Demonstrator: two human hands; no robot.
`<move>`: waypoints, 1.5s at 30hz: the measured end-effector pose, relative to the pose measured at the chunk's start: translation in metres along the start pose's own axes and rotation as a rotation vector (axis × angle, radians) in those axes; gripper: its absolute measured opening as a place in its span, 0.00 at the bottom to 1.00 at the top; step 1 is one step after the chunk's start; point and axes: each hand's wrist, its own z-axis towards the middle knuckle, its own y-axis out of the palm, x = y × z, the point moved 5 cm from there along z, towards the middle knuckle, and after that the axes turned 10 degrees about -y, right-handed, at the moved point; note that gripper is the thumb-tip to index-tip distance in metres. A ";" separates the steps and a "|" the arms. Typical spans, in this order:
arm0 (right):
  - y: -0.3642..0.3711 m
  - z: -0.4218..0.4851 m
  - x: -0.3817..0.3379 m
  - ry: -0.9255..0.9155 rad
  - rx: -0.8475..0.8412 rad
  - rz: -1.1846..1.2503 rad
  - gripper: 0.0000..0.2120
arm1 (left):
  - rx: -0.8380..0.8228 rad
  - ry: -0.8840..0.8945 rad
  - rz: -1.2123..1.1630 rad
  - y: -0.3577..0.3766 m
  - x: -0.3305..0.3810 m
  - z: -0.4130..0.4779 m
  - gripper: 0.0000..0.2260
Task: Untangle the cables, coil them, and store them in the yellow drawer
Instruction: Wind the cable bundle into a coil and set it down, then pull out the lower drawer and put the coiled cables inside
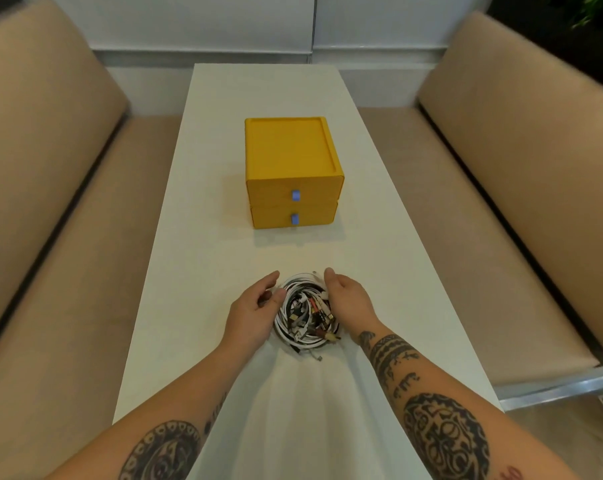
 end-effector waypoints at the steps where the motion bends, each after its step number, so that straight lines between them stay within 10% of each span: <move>1: -0.001 -0.001 0.001 0.006 -0.004 -0.006 0.28 | 0.003 -0.003 -0.003 0.000 0.000 0.000 0.17; 17: -0.029 -0.030 -0.006 0.053 -0.016 -0.011 0.27 | -0.021 -0.027 0.125 -0.016 0.016 -0.011 0.14; 36: -0.041 0.064 -0.137 -0.136 0.009 0.023 0.13 | 0.206 0.326 0.292 -0.048 0.197 0.084 0.12; 45: -0.025 0.105 -0.137 -0.060 -0.020 0.047 0.16 | 0.112 0.295 0.897 -0.026 0.183 0.163 0.25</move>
